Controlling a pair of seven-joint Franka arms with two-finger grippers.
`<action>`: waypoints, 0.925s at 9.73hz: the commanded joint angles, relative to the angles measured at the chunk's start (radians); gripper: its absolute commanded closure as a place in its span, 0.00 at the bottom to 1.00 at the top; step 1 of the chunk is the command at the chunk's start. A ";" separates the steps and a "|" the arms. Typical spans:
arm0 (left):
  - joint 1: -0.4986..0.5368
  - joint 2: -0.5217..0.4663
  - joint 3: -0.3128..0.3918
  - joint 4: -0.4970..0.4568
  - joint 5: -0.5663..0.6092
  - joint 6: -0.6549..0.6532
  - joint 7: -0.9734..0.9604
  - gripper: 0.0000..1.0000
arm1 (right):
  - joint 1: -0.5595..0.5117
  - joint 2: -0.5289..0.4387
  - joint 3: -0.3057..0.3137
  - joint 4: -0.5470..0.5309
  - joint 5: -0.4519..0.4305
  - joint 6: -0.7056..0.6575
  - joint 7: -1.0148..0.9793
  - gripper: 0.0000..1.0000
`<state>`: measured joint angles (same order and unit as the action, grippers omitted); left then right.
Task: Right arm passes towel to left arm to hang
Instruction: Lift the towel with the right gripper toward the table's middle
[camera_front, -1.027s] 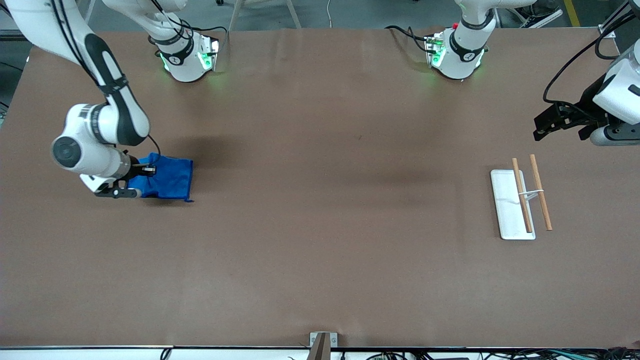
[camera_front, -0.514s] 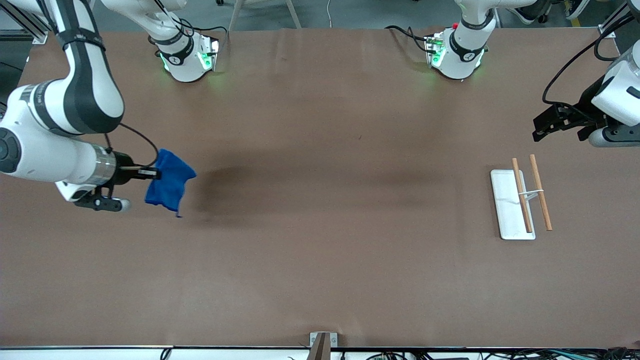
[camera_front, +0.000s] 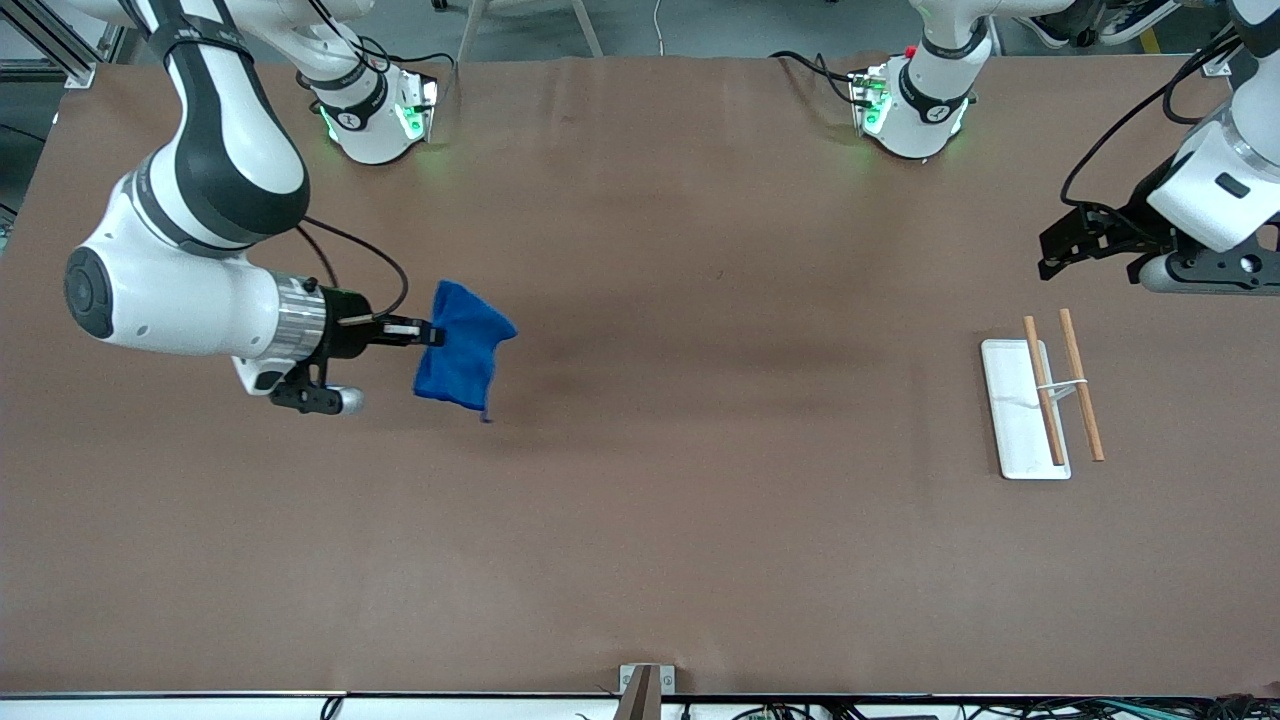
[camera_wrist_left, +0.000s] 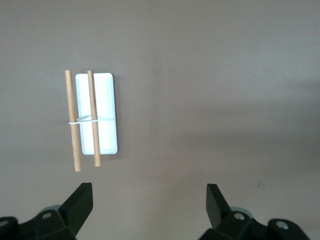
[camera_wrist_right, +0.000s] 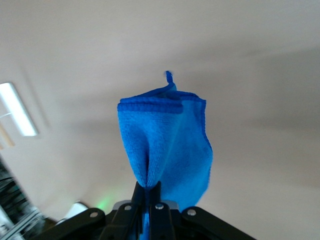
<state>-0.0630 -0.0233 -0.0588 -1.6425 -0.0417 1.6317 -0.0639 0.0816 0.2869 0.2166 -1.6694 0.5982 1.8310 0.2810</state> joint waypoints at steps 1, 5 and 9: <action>-0.003 0.011 -0.001 -0.043 -0.074 -0.003 0.015 0.00 | 0.021 0.041 0.088 0.016 0.137 0.086 0.021 0.99; 0.005 0.020 -0.001 -0.101 -0.277 -0.004 0.041 0.00 | 0.033 0.090 0.294 0.016 0.462 0.318 0.020 0.99; 0.005 0.045 0.001 -0.258 -0.577 -0.004 0.138 0.00 | 0.044 0.162 0.438 0.057 0.670 0.462 -0.038 0.99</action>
<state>-0.0644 0.0047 -0.0587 -1.8298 -0.5494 1.6214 0.0415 0.1349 0.3941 0.6146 -1.6606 1.2099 2.2857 0.2760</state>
